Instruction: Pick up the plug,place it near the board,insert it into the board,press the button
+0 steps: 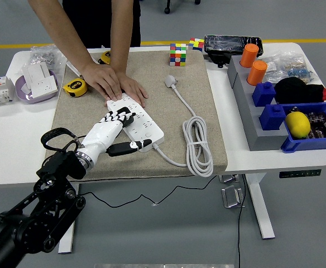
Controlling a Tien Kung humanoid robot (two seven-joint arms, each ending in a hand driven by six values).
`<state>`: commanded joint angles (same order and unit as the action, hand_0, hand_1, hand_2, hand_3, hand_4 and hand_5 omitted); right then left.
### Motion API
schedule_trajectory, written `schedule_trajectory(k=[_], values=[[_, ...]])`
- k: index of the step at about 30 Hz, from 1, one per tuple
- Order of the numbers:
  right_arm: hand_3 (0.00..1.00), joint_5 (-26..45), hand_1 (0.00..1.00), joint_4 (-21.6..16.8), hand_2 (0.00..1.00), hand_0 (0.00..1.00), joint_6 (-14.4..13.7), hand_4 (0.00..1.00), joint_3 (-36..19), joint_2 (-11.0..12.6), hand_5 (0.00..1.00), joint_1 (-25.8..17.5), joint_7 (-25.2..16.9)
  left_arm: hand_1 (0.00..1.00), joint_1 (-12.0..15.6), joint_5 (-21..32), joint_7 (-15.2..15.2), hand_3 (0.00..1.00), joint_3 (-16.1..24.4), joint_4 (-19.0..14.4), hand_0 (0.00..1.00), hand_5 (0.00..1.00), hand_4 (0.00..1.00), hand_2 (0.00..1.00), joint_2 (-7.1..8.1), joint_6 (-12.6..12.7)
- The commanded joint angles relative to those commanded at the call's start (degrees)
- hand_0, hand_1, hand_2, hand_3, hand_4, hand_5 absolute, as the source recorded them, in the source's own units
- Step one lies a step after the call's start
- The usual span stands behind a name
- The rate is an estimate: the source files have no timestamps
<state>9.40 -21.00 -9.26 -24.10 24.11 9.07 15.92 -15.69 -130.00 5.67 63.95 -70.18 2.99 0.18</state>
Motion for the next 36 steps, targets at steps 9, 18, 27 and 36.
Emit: schedule_trajectory(k=[9,18,27,36], values=[[0.778,0.0,0.766,0.01,0.751,0.806,-0.06,0.998,0.02,-0.01,0.998,-0.18,-0.02,0.998,-0.04,0.0,0.07,0.982,-0.3,0.55,0.998,0.998,0.998,0.998,0.04,-0.37],[0.777,-0.13,0.766,0.02,0.751,0.806,-0.18,0.998,-0.18,-0.06,0.998,-0.19,-0.01,0.998,0.4,0.0,-0.26,0.981,0.26,-2.79,0.998,0.998,0.998,0.998,0.68,0.64],[0.777,-0.18,0.766,0.03,0.751,0.806,-0.3,0.998,-0.58,-0.18,0.998,-0.31,-0.1,0.998,3.41,0.0,-3.08,0.939,-1.13,-16.21,0.998,0.998,0.998,0.94,2.47,7.98],[0.778,-0.27,0.765,0.02,0.751,0.805,-0.3,0.998,-0.71,-0.45,0.998,-0.29,-0.18,0.194,4.44,0.81,0.75,0.863,-2.98,-25.4,0.261,0.252,0.706,0.265,3.72,3.32]])
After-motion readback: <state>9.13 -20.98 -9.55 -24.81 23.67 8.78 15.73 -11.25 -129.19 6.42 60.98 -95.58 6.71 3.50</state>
